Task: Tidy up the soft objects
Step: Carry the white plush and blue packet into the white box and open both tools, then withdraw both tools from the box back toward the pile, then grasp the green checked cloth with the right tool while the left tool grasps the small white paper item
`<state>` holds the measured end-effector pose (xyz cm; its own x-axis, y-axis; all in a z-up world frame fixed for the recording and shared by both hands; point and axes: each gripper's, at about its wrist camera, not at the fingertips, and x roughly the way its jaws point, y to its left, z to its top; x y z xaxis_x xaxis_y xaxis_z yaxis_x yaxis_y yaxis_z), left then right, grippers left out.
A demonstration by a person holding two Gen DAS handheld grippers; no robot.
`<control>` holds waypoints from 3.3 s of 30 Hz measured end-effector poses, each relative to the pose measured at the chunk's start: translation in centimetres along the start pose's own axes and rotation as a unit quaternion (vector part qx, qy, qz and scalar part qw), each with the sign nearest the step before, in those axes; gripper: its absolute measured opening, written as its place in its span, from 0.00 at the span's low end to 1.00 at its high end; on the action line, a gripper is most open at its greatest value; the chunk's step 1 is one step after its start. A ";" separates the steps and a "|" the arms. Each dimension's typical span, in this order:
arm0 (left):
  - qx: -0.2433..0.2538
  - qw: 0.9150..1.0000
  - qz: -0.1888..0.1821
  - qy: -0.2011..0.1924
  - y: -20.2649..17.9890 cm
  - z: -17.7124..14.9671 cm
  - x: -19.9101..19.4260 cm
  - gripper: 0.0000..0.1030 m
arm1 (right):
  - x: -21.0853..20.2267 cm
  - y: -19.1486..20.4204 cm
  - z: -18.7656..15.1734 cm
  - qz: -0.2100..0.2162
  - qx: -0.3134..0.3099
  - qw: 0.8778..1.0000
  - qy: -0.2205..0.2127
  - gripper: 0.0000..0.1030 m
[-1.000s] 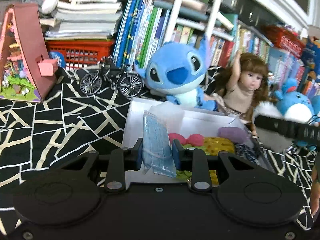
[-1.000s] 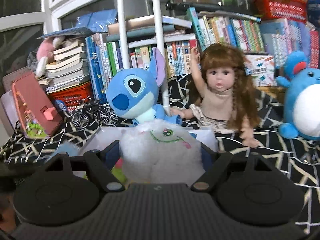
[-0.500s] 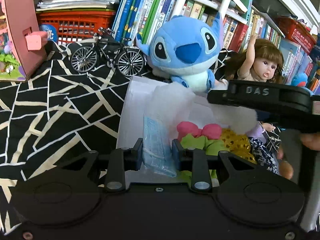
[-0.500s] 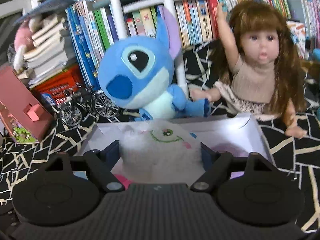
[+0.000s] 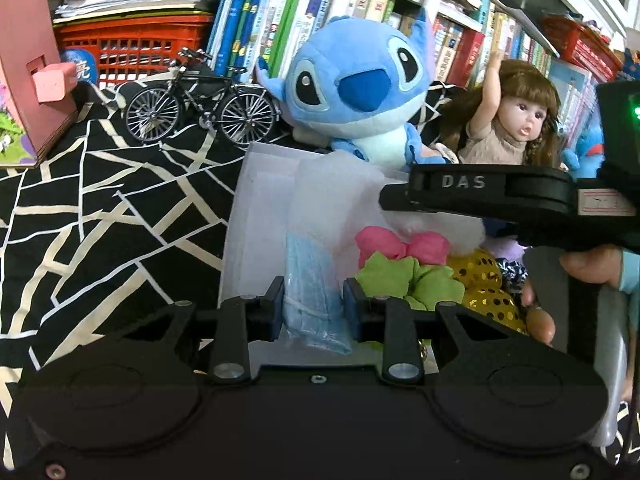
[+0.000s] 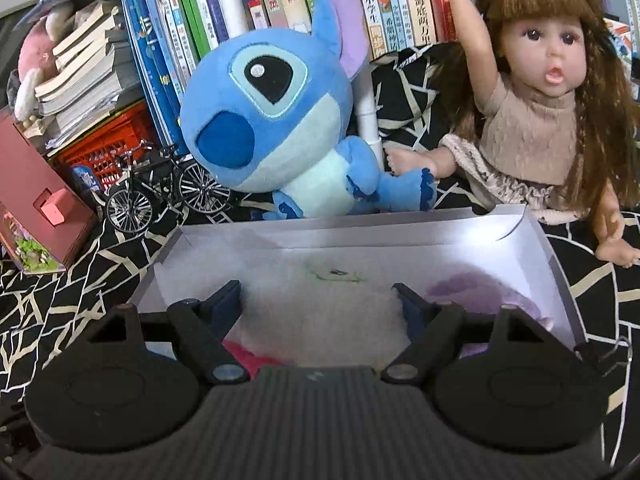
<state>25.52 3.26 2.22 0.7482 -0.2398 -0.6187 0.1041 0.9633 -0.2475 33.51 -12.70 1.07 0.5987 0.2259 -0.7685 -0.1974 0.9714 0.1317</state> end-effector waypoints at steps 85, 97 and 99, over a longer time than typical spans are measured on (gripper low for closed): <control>0.026 0.995 0.048 -0.087 -0.5 -16.5 -19.1 0.29 | -21.0 3.3 -23.8 0.056 -0.090 0.983 -0.150 0.81; 0.011 0.994 0.064 -0.085 0.5 -16.1 -18.6 0.29 | -19.5 5.7 -23.0 0.050 -0.126 0.981 -0.137 0.68; 0.010 0.994 0.063 -0.085 0.5 -16.0 -18.5 0.29 | -19.4 5.9 -23.0 0.045 -0.131 0.981 -0.135 0.63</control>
<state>1.22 6.27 1.57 0.8554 -0.0953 -0.5091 0.0146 0.9870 -0.1602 2.92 -13.04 2.37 0.7460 0.3555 -0.5632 -0.4308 0.9025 -0.0010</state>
